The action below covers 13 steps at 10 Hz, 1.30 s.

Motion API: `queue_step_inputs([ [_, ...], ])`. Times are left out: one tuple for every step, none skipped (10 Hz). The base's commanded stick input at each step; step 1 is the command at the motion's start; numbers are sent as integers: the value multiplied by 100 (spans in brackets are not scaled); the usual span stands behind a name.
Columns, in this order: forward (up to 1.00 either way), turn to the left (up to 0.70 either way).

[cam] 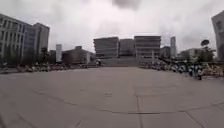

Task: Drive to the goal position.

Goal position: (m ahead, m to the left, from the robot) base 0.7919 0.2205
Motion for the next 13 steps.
queue_step_inputs([
  [60, 1],
  [60, 1],
  [60, 1],
  [60, 1],
  [60, 1],
  [60, 1],
  [60, 1],
  [60, 1],
  [60, 1],
  [60, 1],
  [60, 1],
  [60, 1],
  [60, 1],
])
